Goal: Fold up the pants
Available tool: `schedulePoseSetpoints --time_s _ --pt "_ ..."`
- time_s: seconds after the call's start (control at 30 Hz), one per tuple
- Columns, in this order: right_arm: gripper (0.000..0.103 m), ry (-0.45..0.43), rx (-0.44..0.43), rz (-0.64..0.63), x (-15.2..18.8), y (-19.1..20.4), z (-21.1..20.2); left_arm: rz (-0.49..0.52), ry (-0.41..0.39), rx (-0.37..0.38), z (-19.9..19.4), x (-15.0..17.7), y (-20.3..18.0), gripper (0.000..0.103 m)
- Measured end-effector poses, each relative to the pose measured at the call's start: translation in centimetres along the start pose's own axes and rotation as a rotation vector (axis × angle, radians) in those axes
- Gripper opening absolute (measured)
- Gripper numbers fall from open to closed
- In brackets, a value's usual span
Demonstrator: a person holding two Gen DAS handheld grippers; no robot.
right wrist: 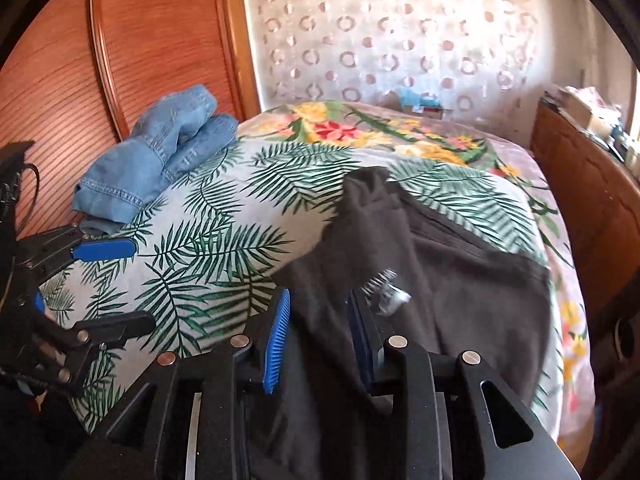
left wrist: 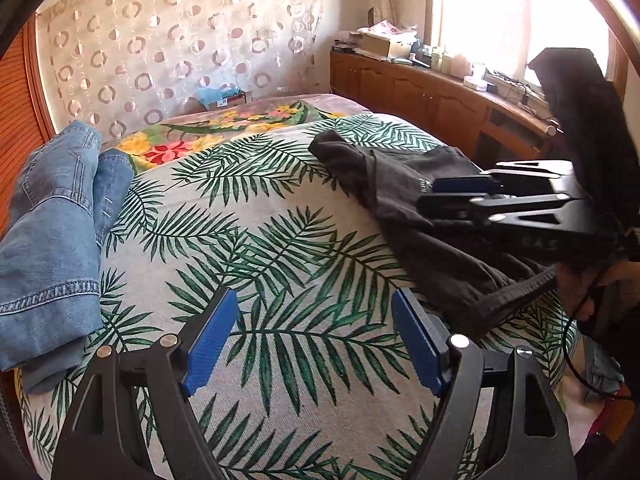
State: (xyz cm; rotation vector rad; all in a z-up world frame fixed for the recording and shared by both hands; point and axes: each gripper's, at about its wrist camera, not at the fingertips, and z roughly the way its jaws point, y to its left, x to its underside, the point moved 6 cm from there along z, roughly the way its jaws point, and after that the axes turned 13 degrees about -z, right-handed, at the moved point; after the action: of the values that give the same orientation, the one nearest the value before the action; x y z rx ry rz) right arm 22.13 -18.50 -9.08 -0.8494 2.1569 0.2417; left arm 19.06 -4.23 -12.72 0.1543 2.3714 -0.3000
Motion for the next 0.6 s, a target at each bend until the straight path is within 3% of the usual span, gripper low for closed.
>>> schedulePoseSetpoints --time_s 0.33,0.37,0.4,0.43,0.6 --pt "0.031 0.067 -0.028 -0.062 -1.2 -0.1 1.9 0.006 -0.006 0.018 0.2 -0.7 1.0 0.08" --pt "0.029 0.075 -0.027 -0.075 -1.1 0.0 2.0 0.006 -0.006 0.021 0.3 -0.7 1.1 0.08" --pt "0.011 0.077 -0.027 -0.08 -1.2 0.1 2.1 0.005 -0.005 0.023 0.3 -0.7 1.2 0.08" --pt "0.007 0.076 -0.031 -0.082 -1.4 0.3 2.1 0.003 -0.004 0.024 0.4 -0.7 1.3 0.08" --pt "0.003 0.002 -0.014 -0.026 -2.0 -1.1 -0.6 0.004 0.002 0.032 0.6 -0.8 1.1 0.08"
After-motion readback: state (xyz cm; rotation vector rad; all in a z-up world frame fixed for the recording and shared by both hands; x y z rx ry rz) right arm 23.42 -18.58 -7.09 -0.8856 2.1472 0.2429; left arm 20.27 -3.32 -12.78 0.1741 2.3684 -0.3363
